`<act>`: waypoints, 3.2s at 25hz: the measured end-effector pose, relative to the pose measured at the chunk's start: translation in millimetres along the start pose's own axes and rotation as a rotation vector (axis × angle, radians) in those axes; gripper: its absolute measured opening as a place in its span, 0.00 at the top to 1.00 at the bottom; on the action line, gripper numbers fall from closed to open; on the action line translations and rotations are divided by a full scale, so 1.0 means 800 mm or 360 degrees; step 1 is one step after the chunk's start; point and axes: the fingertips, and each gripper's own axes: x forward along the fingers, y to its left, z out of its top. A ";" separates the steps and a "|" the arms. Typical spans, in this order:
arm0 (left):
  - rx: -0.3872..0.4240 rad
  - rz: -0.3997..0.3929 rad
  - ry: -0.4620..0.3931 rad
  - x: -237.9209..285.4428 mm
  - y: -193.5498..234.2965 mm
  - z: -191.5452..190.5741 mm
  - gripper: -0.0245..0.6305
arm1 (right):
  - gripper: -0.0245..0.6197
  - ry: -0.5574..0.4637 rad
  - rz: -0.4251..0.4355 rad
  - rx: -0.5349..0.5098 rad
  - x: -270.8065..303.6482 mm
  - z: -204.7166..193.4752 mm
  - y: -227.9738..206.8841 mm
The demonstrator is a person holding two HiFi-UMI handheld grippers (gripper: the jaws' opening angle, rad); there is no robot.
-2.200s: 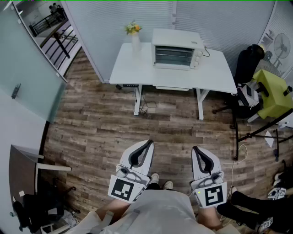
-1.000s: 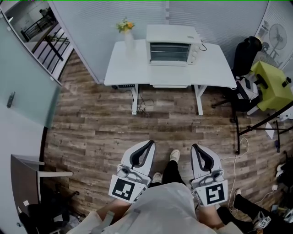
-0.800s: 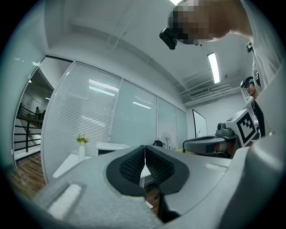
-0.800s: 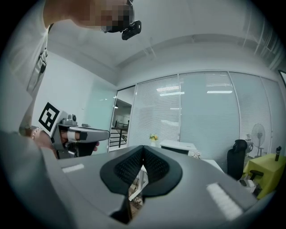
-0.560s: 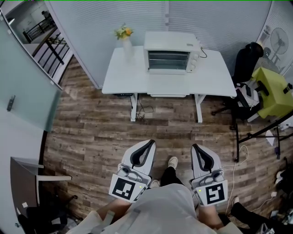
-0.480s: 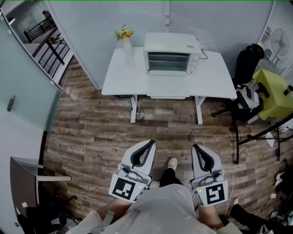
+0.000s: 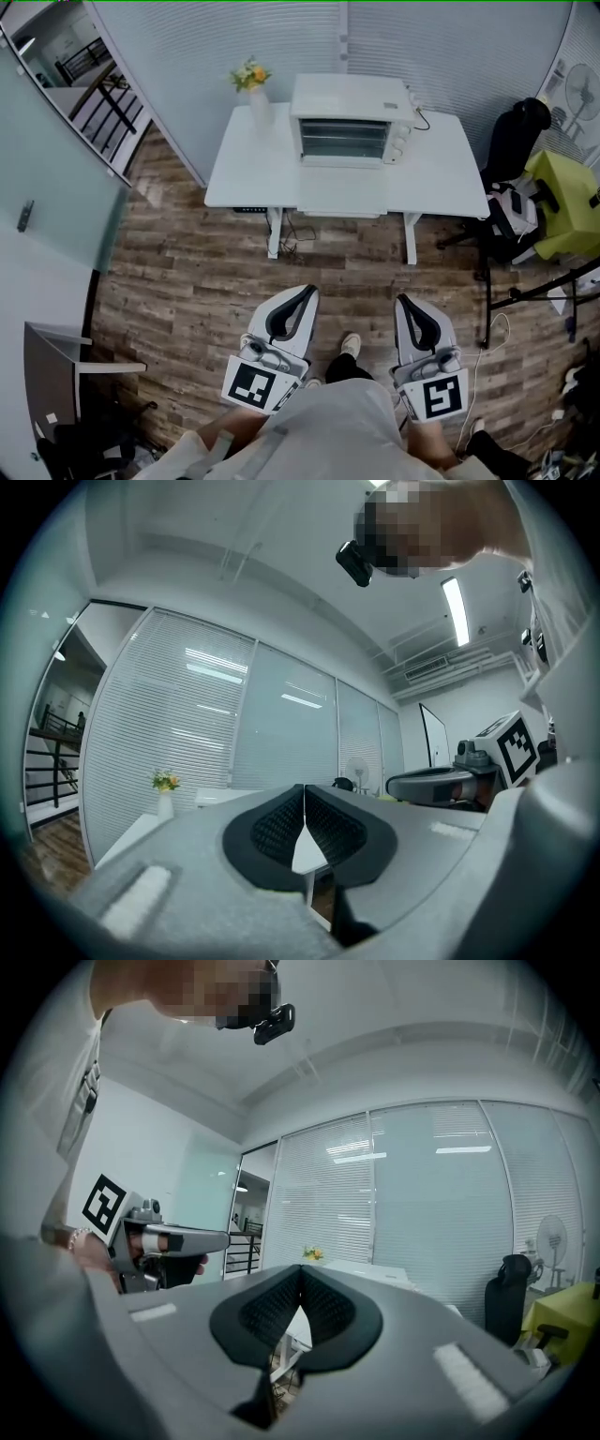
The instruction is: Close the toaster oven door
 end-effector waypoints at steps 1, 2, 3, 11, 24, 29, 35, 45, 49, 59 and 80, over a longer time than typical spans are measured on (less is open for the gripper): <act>0.0003 0.0004 0.0003 0.008 0.002 -0.001 0.96 | 0.95 -0.0001 0.0002 0.0002 0.005 -0.001 -0.007; 0.0003 0.0008 0.0008 0.016 0.004 -0.002 0.96 | 0.95 -0.0001 0.0006 0.0004 0.009 -0.002 -0.014; 0.0003 0.0013 0.0014 0.024 0.007 -0.004 0.96 | 0.95 0.0000 0.0009 0.0006 0.014 -0.003 -0.020; 0.0003 0.0021 0.0033 0.089 0.011 -0.009 0.96 | 0.95 0.0002 0.0025 0.0018 0.046 -0.012 -0.078; 0.0001 0.0044 0.0061 0.200 0.013 -0.025 0.96 | 0.95 0.0013 0.0045 0.0033 0.091 -0.032 -0.180; 0.0000 0.0074 0.0061 0.227 0.009 -0.032 0.96 | 0.95 0.0014 0.0068 0.0032 0.101 -0.040 -0.209; 0.0009 0.0103 0.0080 0.240 0.008 -0.034 0.96 | 0.95 0.0008 0.0077 0.0048 0.107 -0.044 -0.228; 0.0015 0.0126 0.0066 0.261 0.037 -0.040 0.96 | 0.95 -0.0004 0.0069 0.0051 0.140 -0.053 -0.243; 0.0009 0.0125 0.0065 0.280 0.057 -0.043 0.96 | 0.95 0.0005 0.0080 0.0048 0.165 -0.055 -0.249; -0.0008 0.0140 0.0062 0.334 0.128 -0.042 0.96 | 0.95 0.0018 0.0100 0.0035 0.253 -0.052 -0.272; -0.0062 0.0101 0.0043 0.435 0.290 -0.043 0.96 | 0.95 0.0059 0.0097 -0.0003 0.442 -0.045 -0.295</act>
